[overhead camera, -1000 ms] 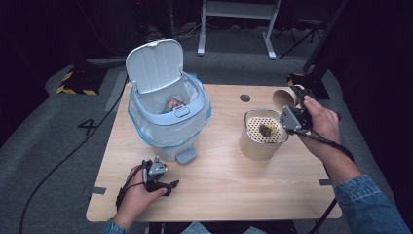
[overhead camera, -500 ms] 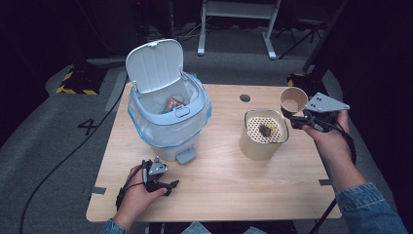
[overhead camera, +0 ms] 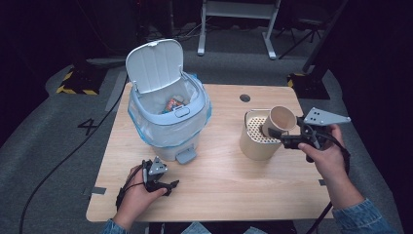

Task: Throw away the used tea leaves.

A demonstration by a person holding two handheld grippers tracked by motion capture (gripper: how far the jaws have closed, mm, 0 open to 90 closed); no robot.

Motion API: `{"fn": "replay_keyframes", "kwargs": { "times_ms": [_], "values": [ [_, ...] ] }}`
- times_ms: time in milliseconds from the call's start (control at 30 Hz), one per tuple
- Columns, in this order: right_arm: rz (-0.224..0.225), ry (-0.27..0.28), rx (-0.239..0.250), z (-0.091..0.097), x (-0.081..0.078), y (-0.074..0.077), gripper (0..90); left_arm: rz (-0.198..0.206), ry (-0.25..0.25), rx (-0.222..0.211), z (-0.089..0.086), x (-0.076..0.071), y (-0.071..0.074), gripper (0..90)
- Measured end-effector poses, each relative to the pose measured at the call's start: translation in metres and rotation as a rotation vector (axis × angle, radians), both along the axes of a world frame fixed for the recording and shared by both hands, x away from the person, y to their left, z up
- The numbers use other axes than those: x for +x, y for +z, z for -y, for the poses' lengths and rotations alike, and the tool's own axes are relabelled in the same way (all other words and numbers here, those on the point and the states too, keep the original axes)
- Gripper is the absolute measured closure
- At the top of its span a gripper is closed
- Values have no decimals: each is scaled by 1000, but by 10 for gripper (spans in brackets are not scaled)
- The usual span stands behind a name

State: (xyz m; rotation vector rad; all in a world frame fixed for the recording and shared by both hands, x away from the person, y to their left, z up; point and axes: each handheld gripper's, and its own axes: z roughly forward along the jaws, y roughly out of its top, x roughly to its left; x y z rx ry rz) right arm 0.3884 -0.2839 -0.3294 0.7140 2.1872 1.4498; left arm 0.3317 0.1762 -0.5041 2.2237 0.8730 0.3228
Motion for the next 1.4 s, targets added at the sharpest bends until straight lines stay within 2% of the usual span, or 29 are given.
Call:
{"fn": "replay_keyframes", "kwargs": {
  "times_ms": [133, 333, 600, 767, 800, 1133, 1400],
  "values": [
    [-29, 21, 7, -9, -16, -13, 308, 0, 0, 0, 0, 0, 0, 223],
    [-58, 31, 3, -17, -28, -29, 306, 1, 0, 0, 0, 0, 0, 223],
    [-78, 42, -54, -28, -40, -62, 303, 1, 0, -1, 0, 0, 0, 223],
    [-111, 46, -81, -29, -44, -84, 301, 1, 0, -1, 0, 0, 0, 223],
    [-111, 46, -81, -29, -44, -84, 301, 0, 0, 0, 0, 0, 0, 223],
    [-168, 46, -104, -31, -49, -121, 299, 1, 0, 0, 0, 0, 0, 223],
    [-201, 47, -110, -31, -51, -139, 296, 1, 0, 0, 0, 0, 0, 223]
  ]
}}
